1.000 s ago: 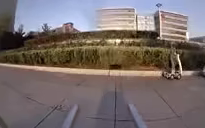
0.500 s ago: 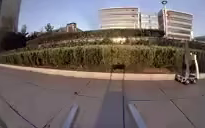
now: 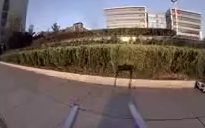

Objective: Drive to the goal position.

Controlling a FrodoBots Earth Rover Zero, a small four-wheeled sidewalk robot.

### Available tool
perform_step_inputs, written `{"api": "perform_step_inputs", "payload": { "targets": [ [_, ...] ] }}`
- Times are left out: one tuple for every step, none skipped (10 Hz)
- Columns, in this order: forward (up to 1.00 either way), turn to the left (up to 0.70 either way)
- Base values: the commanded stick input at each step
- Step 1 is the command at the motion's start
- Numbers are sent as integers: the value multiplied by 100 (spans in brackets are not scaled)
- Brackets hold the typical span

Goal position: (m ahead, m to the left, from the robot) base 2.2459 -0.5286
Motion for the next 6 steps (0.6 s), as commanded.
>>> {"api": "perform_step_inputs", "payload": {
  "targets": [
    [70,-14],
    [70,-14],
    [70,-14],
    [70,-14],
    [70,-14],
    [70,-14]
  ]
}}
